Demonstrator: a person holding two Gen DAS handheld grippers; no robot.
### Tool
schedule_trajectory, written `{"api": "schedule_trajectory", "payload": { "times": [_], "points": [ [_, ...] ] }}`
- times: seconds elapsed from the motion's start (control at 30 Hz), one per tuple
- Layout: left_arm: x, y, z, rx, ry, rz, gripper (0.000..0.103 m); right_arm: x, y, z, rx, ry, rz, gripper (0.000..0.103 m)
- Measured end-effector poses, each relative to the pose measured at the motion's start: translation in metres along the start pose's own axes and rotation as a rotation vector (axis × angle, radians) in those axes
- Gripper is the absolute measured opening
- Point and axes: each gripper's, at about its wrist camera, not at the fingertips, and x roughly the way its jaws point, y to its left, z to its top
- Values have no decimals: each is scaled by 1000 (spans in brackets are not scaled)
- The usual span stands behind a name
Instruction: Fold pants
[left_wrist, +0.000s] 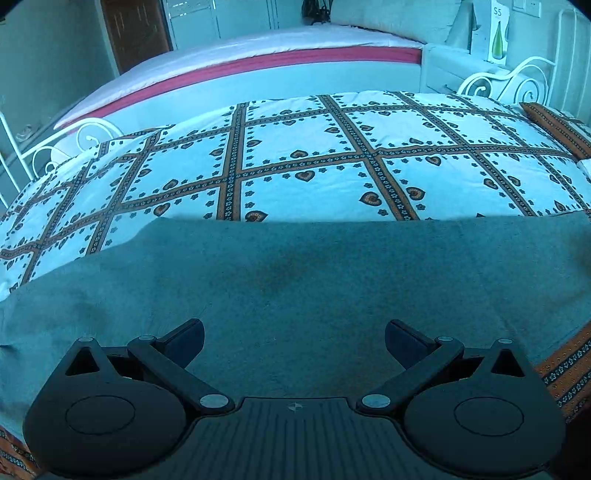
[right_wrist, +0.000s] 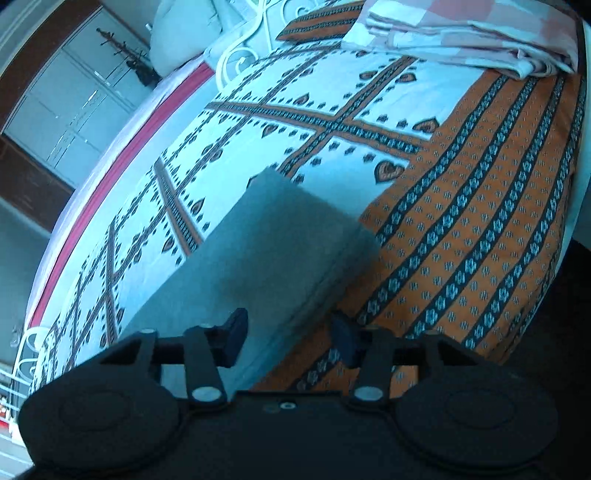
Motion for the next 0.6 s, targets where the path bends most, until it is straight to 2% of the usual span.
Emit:
{"api": "schedule_trajectory", "payload": {
  "times": [0.07, 0.33, 0.37, 0.43, 0.53, 0.6],
  "points": [
    [2, 3, -1, -4, 4, 3, 103, 4, -1, 3, 9, -2, -14, 25],
    [8, 18, -4, -58, 29, 9, 103, 14, -14, 10, 131, -11, -9, 23],
    [9, 20, -4, -61, 30, 10, 103, 14, -14, 10, 137, -15, -10, 20],
    [9, 22, -5, -67, 32, 14, 103, 9, -10, 8, 111, -43, -25, 6],
    [11, 26, -6, -73, 38, 20, 103, 0, 2, 6, 55, -95, -6, 4],
    [12, 30, -7, -81, 45, 22, 103, -9, 18, 5, -37, -143, 9, 3]
  ]
}}
